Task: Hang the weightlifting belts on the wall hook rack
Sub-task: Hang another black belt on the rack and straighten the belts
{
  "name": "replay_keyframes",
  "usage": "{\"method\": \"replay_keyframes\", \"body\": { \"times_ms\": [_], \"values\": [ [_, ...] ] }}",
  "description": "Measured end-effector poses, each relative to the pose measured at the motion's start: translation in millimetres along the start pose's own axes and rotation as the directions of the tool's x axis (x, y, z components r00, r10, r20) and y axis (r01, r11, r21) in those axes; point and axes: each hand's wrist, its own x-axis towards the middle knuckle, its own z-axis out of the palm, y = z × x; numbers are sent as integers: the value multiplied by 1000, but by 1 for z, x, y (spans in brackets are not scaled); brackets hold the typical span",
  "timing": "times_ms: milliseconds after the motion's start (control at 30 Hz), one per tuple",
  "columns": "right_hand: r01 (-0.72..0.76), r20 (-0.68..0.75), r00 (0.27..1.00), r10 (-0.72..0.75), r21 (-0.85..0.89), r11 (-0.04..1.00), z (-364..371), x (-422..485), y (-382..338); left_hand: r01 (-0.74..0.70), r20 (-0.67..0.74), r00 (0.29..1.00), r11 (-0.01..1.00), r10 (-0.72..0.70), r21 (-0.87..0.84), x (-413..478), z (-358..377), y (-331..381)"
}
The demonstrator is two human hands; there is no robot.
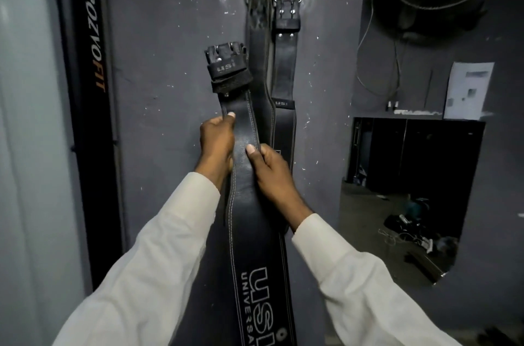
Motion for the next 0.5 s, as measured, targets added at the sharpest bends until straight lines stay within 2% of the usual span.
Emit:
{"method": "replay_keyframes", "body": {
  "times_ms": [100,167,233,367,500],
  "values": [
    [38,-48,998,-39,-23,999,-6,6,1,-51,200,979,999,48,14,-23,3,-1],
    [45,-87,995,-42,35,998,-14,15,-4,-81,292,953,997,83,-19,-39,4,-9],
    [24,-96,995,-14,95,995,-19,20,-5,-120,286,951,993,121,-21,-43,6,-8],
    [-38,6,999,38,39,999,-23,6,21,-168,220,962,986,162,9,-22,10,-4],
    [-41,-77,996,45,52,998,-21,-1,25,-248,214,947,968,239,19,-19,14,-5]
  ]
}}
